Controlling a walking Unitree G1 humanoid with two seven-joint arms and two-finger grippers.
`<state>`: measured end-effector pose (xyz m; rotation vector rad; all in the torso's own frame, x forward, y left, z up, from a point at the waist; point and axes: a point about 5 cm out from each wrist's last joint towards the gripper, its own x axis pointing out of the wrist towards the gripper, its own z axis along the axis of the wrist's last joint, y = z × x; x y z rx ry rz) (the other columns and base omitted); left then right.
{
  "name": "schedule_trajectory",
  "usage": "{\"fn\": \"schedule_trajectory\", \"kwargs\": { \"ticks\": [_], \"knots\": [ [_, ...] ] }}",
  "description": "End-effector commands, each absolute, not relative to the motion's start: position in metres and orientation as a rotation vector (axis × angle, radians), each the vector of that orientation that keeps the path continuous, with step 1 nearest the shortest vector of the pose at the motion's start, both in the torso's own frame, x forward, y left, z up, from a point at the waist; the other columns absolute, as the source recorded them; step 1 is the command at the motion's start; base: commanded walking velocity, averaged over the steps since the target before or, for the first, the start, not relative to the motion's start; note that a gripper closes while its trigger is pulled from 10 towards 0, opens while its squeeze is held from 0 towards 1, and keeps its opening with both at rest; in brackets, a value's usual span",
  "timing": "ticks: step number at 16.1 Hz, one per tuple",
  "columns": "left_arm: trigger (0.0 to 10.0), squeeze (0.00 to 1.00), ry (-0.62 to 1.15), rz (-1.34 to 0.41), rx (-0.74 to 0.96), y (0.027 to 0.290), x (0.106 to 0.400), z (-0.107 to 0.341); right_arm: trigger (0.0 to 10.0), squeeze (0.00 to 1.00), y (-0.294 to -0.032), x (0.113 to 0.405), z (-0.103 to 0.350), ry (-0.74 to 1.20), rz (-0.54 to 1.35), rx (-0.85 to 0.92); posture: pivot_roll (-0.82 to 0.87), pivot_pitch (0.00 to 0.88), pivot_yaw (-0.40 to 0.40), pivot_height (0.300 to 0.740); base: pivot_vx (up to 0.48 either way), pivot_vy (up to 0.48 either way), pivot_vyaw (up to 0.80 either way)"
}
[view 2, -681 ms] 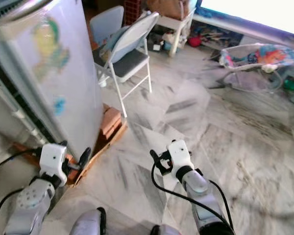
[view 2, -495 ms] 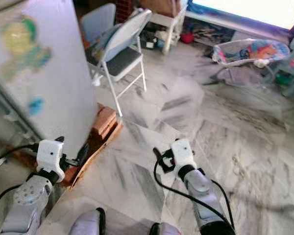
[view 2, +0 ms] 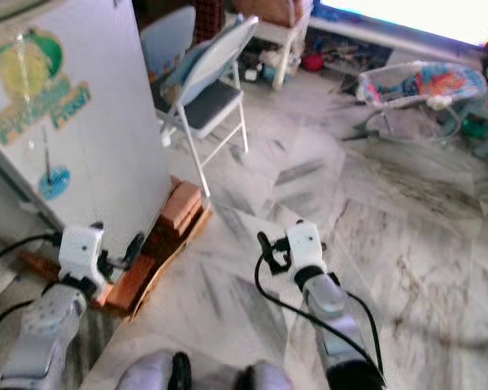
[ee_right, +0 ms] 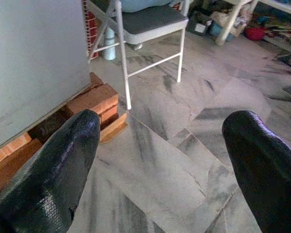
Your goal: Restocking fridge
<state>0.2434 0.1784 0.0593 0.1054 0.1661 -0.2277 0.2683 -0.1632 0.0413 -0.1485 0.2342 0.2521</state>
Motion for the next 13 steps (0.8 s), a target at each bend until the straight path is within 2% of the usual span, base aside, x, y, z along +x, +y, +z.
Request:
{"fn": "schedule_trajectory", "kwargs": {
  "ticks": [1, 5, 10, 13],
  "knots": [
    [10.0, 0.0, 0.192, -0.252, 0.117, 0.175, 0.238, 0.055, 10.0, 0.0, -0.168, 0.267, 0.038, 0.251, 0.227, -0.153, 0.11, 0.084, -0.078, 0.74, 0.0, 0.461, 0.0],
    [10.0, 0.0, 0.202, -0.258, 0.116, 0.176, 0.237, 0.055, 10.0, 0.0, -0.17, 0.269, 0.036, 0.258, 0.214, -0.158, 0.11, 0.083, -0.083, 0.74, 0.0, 0.447, 0.0],
    [10.0, 0.0, 0.188, -0.279, 0.121, 0.173, 0.239, 0.056, 10.0, 0.0, -0.171, 0.27, 0.034, 0.265, 0.189, -0.156, 0.12, 0.076, -0.08, 0.74, -0.255, 0.392, 0.0],
    [10.0, 0.0, 0.155, -0.301, 0.147, 0.171, 0.247, 0.062, 10.0, 0.0, -0.172, 0.272, 0.035, 0.264, 0.175, -0.16, 0.11, 0.075, -0.081, 0.74, 0.0, 0.0, 0.0]
  ]
}}
